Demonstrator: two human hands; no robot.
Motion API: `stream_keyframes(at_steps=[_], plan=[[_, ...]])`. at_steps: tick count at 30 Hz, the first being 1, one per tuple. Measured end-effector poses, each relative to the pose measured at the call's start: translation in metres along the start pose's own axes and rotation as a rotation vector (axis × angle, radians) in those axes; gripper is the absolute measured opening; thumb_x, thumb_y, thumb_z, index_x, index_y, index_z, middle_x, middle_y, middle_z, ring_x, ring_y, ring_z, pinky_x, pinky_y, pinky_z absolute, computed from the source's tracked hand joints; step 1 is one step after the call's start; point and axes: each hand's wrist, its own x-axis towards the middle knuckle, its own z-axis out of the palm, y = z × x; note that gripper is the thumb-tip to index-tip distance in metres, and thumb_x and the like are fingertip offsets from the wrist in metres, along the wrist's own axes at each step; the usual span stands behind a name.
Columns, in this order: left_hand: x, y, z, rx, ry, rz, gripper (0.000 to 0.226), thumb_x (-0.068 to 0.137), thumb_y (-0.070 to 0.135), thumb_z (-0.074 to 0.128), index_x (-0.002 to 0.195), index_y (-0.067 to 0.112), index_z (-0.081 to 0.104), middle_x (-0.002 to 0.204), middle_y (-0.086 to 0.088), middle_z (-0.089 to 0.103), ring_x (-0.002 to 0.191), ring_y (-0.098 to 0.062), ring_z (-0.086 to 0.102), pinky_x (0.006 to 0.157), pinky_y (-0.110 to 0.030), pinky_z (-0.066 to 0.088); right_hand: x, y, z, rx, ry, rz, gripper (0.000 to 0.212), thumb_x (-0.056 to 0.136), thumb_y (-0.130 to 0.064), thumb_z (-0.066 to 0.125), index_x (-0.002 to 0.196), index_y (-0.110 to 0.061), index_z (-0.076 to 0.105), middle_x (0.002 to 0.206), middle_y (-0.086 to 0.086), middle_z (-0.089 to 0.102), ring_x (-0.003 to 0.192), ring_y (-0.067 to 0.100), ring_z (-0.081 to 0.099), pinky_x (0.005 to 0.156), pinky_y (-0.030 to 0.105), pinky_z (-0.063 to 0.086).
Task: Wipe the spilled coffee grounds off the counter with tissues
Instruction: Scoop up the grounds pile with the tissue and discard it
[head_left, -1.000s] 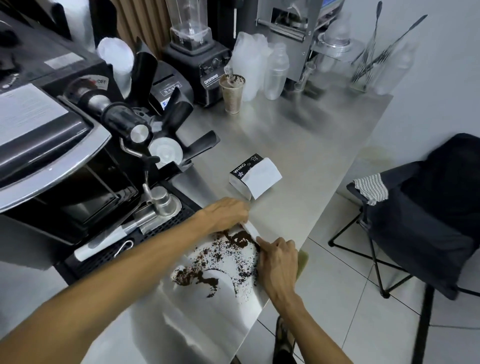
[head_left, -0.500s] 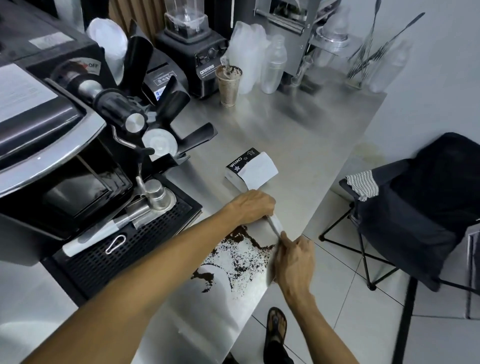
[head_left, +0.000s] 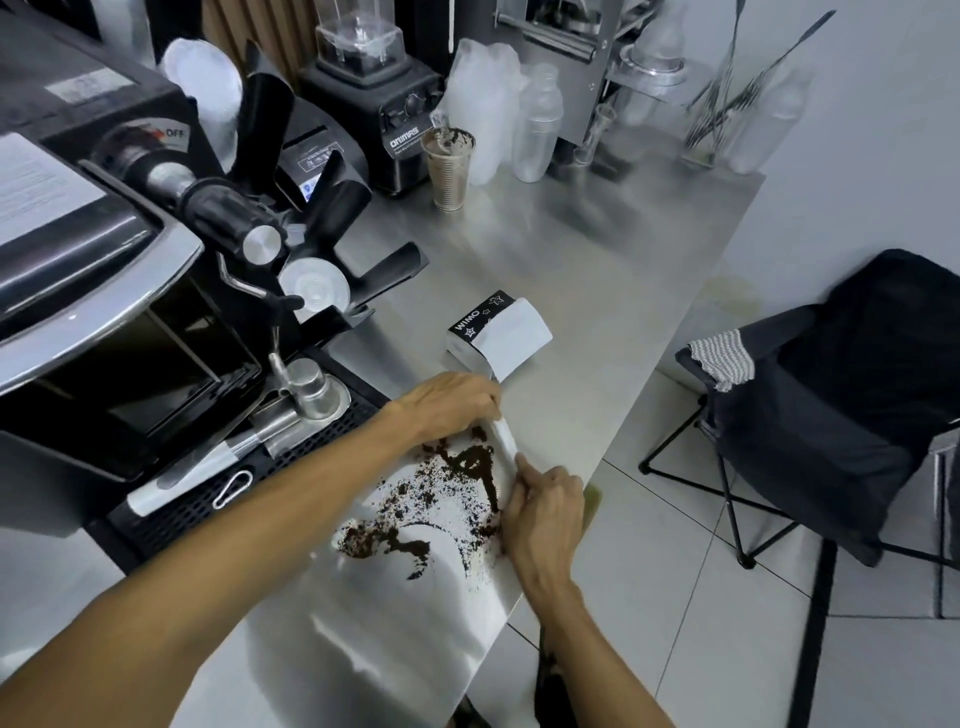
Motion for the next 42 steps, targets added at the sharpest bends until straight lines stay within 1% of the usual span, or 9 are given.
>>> stream_keyframes(at_steps=[4,6,15,18,24,29,32,37,42], plan=[[0.011,0.008,-0.008,0.003,-0.043,-0.065,0.030,0.087,0.031,0.030,0.089,0.016,0.057,0.096,-0.008,0.063,0.078,-0.023,0.059,0.074,-0.040,0.055,0.034,0.023,0.000,-0.021,-0.032,0.015,0.029,0.091,-0.007,0.056,0.116,-0.008,0.069,0.074,0.014,0.053,0.073,0.028,0.042,0.058,0.041,0.038],[0.013,0.012,-0.014,0.003,-0.045,-0.092,0.011,0.092,0.013,0.045,0.084,0.014,0.052,0.090,-0.011,0.061,0.074,-0.025,0.057,0.071,-0.044,0.052,0.044,0.023,0.004,-0.053,-0.074,0.014,0.030,0.092,-0.006,0.054,0.118,-0.009,0.069,0.076,0.014,0.053,0.074,0.029,0.042,0.058,0.041,0.038],[-0.016,-0.011,0.000,-0.031,-0.058,-0.131,0.015,0.095,0.009,0.054,0.081,0.010,0.056,0.086,-0.011,0.063,0.069,-0.020,0.060,0.063,-0.032,0.052,0.036,0.010,0.009,-0.036,-0.172,-0.241,0.021,0.091,-0.017,0.066,0.110,-0.015,0.073,0.066,0.007,0.047,0.064,0.025,0.040,0.054,0.040,0.036],[-0.028,-0.019,0.007,0.017,-0.065,-0.113,0.010,0.090,0.006,0.064,0.099,0.004,0.067,0.095,-0.006,0.063,0.074,-0.015,0.053,0.071,-0.023,0.047,0.040,0.018,0.006,0.026,-0.247,-0.293,0.021,0.086,-0.012,0.071,0.106,-0.014,0.075,0.066,0.006,0.055,0.064,0.021,0.039,0.058,0.033,0.030],[-0.022,-0.013,-0.016,-0.041,-0.033,-0.246,0.015,0.095,0.001,0.054,0.099,0.013,0.063,0.073,-0.002,0.053,0.048,-0.006,0.041,0.039,-0.014,0.036,0.093,0.010,0.012,0.106,-0.228,-0.266,0.019,0.087,-0.008,0.069,0.104,-0.013,0.075,0.062,-0.006,0.048,0.060,0.022,0.044,0.049,0.024,0.025],[-0.022,-0.016,-0.018,-0.012,-0.069,-0.279,0.015,0.092,-0.001,0.059,0.103,0.000,0.069,0.072,-0.001,0.053,0.050,-0.004,0.043,0.041,-0.016,0.031,0.097,0.000,0.028,0.015,-0.234,-0.312,0.020,0.092,-0.012,0.063,0.109,-0.011,0.074,0.072,0.007,0.052,0.066,0.026,0.045,0.053,0.041,0.038],[-0.028,-0.014,-0.015,-0.014,-0.113,-0.274,0.019,0.090,-0.001,0.062,0.107,0.000,0.069,0.079,-0.003,0.056,0.052,-0.005,0.045,0.044,-0.018,0.034,0.083,-0.001,0.019,0.017,-0.217,-0.387,0.021,0.091,-0.018,0.066,0.109,-0.012,0.073,0.069,0.002,0.041,0.066,0.022,0.037,0.054,0.035,0.028],[-0.030,0.002,-0.015,0.061,-0.171,-0.237,0.019,0.085,-0.006,0.059,0.075,0.010,0.060,0.070,-0.009,0.056,0.059,-0.021,0.052,0.053,-0.024,0.038,0.067,0.006,0.003,0.039,-0.271,-0.516,0.021,0.084,-0.018,0.074,0.104,-0.018,0.075,0.065,-0.002,0.038,0.063,0.021,0.036,0.054,0.031,0.026],[-0.028,0.012,-0.021,0.089,-0.073,-0.269,0.035,0.088,-0.008,0.050,0.061,0.013,0.042,0.058,-0.002,0.041,0.050,-0.013,0.039,0.046,-0.023,0.032,0.088,0.018,0.005,0.047,-0.245,-0.451,0.021,0.087,-0.018,0.067,0.107,-0.017,0.075,0.067,-0.002,0.040,0.064,0.022,0.039,0.054,0.036,0.033]])
